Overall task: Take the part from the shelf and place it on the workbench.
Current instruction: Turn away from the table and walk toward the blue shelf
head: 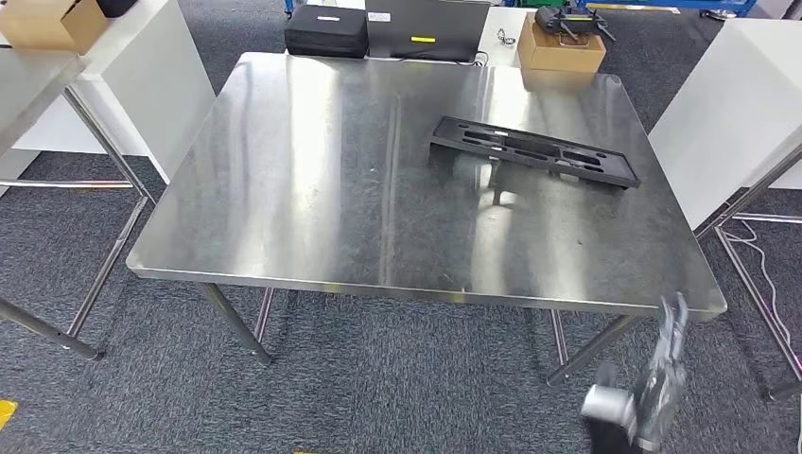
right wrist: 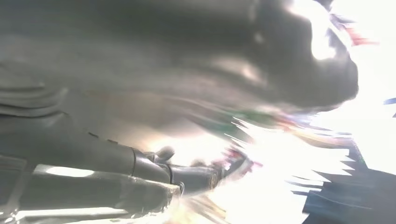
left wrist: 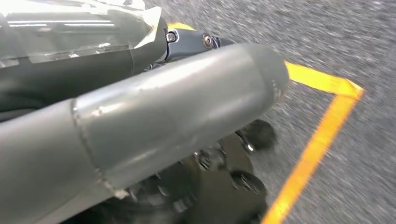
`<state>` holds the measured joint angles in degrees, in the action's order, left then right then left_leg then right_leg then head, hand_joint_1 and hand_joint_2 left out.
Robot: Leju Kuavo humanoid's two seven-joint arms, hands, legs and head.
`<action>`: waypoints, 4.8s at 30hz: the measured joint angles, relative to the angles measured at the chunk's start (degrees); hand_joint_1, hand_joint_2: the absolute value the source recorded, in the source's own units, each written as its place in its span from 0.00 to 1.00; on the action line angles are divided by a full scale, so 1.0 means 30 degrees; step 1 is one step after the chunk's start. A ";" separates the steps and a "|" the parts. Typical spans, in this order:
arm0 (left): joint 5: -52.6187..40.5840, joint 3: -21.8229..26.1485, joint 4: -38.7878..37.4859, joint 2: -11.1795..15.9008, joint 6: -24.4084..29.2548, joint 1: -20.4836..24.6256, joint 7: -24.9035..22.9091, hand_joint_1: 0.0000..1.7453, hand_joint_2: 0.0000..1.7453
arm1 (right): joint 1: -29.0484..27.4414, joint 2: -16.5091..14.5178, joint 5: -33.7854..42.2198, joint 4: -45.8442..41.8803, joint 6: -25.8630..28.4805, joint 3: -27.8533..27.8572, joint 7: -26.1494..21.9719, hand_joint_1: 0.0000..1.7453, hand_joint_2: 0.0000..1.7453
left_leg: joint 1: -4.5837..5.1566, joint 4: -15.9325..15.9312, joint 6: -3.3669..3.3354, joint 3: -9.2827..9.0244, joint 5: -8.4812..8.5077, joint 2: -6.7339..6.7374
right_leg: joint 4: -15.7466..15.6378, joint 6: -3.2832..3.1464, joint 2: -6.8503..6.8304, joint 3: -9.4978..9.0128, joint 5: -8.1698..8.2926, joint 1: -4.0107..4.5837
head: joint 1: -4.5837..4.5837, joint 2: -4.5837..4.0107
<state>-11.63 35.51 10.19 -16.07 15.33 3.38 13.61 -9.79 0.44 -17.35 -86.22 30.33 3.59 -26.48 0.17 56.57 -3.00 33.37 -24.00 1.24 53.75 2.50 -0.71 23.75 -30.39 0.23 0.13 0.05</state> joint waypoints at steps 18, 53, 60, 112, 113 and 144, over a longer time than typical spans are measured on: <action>0.0106 0.0730 0.0000 0.0126 -0.0097 -0.0164 0.0146 0.00 0.00 | 0.4466 -0.1864 0.8508 2.3196 0.1654 1.2799 0.1229 0.00 0.00 | -0.0164 0.0215 0.0229 -0.1463 -0.1552 -0.0512 | 0.0879 -0.0217 -0.0362 0.2074 0.1232 -0.0186 | 0.0386 0.0000; -0.1641 -0.0253 -0.0007 0.0253 -0.0297 -0.0118 -0.0840 0.00 0.00 | 0.3970 -0.2199 -0.5715 2.5185 -0.9406 -0.1351 1.3291 0.00 0.00 | -0.0290 -0.0223 -0.0150 -0.1011 -0.0914 -0.0346 | 0.4690 -0.0386 0.0152 0.3950 -0.0985 -0.0282 | 0.0368 -0.0002; -0.1657 -0.0280 -0.0007 0.0228 -0.0291 -0.0105 -0.0829 0.00 0.00 | 0.3989 -0.2099 -0.5939 2.5185 -0.9533 -0.1632 1.3021 0.00 0.00 | -0.0181 -0.0020 0.0194 -0.0395 -0.0354 -0.0349 | 0.0984 0.0301 0.0193 0.1108 0.0123 -0.0440 | 0.0355 -0.0002; -0.1920 -0.0448 -0.0040 0.0233 -0.1399 0.0094 -0.0802 0.00 0.00 | 0.4156 -0.1687 -0.6006 2.5318 -0.9002 -0.1716 1.2775 0.00 0.00 | -0.0351 0.0160 0.0330 -0.1171 -0.1614 -0.0430 | 0.2143 -0.0114 -0.0023 0.3692 0.0903 -0.0264 | 0.0171 0.0000; -0.1931 -0.0452 -0.0042 0.0228 -0.1428 0.0099 -0.0803 0.00 0.00 | 0.4145 -0.1680 -0.5999 2.5323 -0.8950 -0.1718 1.2775 0.00 0.00 | -0.0351 0.0112 0.0101 -0.0889 -0.1388 -0.0390 | 0.3010 -0.0236 0.0031 0.4005 0.0063 -0.0296 | 0.0202 0.0000; -0.2333 -0.0944 -0.0053 0.0233 -0.1761 0.0093 -0.0822 0.00 0.00 | 0.4062 -0.1603 -0.5655 2.5360 -0.8603 -0.1605 1.2782 0.00 0.00 | -0.0326 0.0105 0.0009 -0.1131 -0.1440 -0.0314 | 0.3543 -0.0150 0.0069 0.4403 -0.0158 -0.0359 | 0.0059 -0.0002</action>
<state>-18.63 32.68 10.03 -15.37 10.04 3.66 11.15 2.39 -4.37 -34.32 -10.14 4.52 -1.22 11.87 -0.81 56.88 -2.97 29.98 -28.32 0.30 64.38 2.05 -0.50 36.96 -30.86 -0.85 0.30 0.04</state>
